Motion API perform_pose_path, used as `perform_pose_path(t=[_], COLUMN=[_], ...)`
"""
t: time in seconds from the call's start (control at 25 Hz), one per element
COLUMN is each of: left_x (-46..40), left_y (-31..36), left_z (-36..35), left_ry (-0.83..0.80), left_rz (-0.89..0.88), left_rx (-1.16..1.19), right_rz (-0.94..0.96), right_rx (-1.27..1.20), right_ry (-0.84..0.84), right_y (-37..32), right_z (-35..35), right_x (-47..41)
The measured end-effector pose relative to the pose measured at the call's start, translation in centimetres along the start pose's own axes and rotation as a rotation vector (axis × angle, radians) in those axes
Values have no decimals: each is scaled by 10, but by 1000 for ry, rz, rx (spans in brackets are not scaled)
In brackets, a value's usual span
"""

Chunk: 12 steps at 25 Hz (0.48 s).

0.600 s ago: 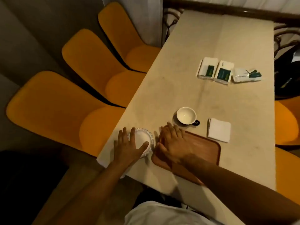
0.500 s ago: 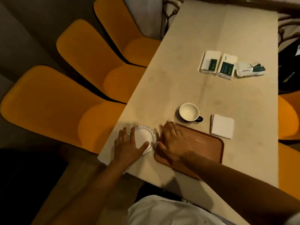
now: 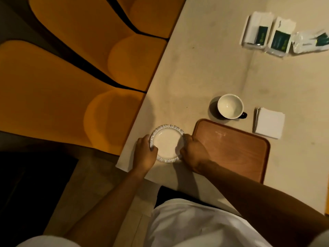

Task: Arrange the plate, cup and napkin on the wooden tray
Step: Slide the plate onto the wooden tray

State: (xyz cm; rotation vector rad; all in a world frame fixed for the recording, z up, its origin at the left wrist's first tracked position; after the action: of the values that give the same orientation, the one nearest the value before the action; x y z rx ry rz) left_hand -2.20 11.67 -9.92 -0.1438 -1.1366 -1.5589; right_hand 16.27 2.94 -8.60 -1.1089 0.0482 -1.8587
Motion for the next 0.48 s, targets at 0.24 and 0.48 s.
perform_pose_path(t=[0.24,0.48], left_x=[-11,-4], left_y=[2,14], left_z=[1,5], left_ry=[17,82], left_rz=[19,77], left_rx=[53,140], right_rz=[-31,30], right_rx=[-240,-291], right_ry=[-15,80], right_y=[9,13], right_z=[2,19], right_x=[-3,3])
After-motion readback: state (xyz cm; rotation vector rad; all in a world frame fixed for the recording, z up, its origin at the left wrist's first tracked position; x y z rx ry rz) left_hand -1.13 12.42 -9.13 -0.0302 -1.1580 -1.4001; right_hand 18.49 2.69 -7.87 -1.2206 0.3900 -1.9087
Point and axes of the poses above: each hand's wrist, its own x-axis away from the middle knuckle, its own z-axis out of the back of the hand, y = z × x, the point moved 7 cm from there along -x, towards the middle knuckle, and after that the axes turned 11 degrees about -y, right-handed, at the moved point
